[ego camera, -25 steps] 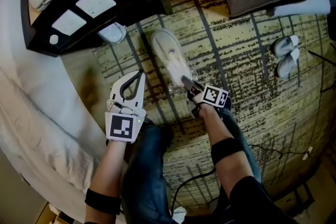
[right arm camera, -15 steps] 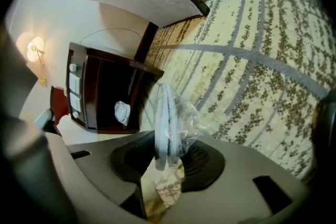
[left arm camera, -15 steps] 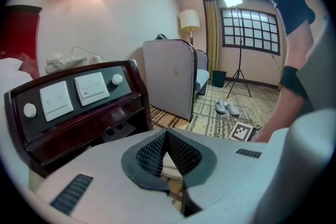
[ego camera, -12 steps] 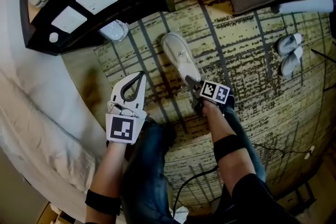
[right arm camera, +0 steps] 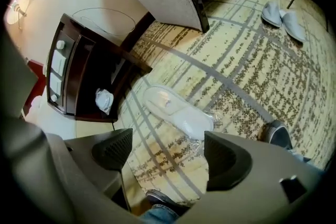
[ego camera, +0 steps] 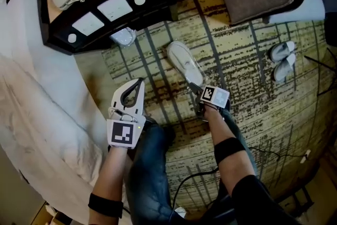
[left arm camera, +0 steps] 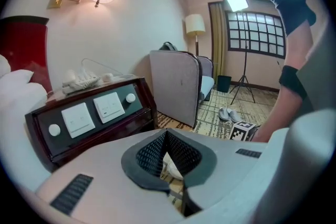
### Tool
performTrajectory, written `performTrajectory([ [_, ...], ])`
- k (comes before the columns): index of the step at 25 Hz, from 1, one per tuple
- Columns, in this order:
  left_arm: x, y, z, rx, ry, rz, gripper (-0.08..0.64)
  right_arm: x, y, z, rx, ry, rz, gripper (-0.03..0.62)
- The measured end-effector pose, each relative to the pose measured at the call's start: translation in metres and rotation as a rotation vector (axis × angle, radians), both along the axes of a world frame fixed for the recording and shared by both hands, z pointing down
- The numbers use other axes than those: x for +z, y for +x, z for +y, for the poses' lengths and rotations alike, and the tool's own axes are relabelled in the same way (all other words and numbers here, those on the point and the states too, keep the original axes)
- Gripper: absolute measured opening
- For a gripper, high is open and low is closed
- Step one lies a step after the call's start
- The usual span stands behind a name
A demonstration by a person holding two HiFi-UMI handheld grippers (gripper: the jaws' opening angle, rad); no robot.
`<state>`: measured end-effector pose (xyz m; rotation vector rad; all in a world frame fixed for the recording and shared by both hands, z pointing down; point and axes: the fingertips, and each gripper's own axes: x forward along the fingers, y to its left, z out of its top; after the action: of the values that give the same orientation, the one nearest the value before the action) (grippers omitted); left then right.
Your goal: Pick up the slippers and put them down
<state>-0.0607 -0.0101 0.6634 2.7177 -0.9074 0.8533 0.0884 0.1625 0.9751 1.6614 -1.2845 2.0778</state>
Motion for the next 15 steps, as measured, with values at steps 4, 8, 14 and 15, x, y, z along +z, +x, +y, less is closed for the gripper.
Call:
performTrajectory([
  [4, -0.046, -0.010, 0.008, -0.037, -0.010, 0.003, 0.002, -0.068, 0.004, -0.003, -0.035, 0.053, 0.005, 0.457],
  [8, -0.116, -0.017, 0.016, -0.093, -0.020, 0.002, 0.001, -0.177, 0.004, -0.033, -0.115, 0.229, -0.063, 0.387],
  [14, -0.240, -0.028, 0.019, -0.214, -0.007, 0.027, 0.001, -0.376, 0.021, -0.095, -0.294, 0.474, -0.042, 0.122],
  [15, -0.261, -0.033, 0.024, -0.226, -0.010, 0.027, 0.001, -0.410, 0.020, -0.098, -0.315, 0.502, -0.042, 0.073],
])
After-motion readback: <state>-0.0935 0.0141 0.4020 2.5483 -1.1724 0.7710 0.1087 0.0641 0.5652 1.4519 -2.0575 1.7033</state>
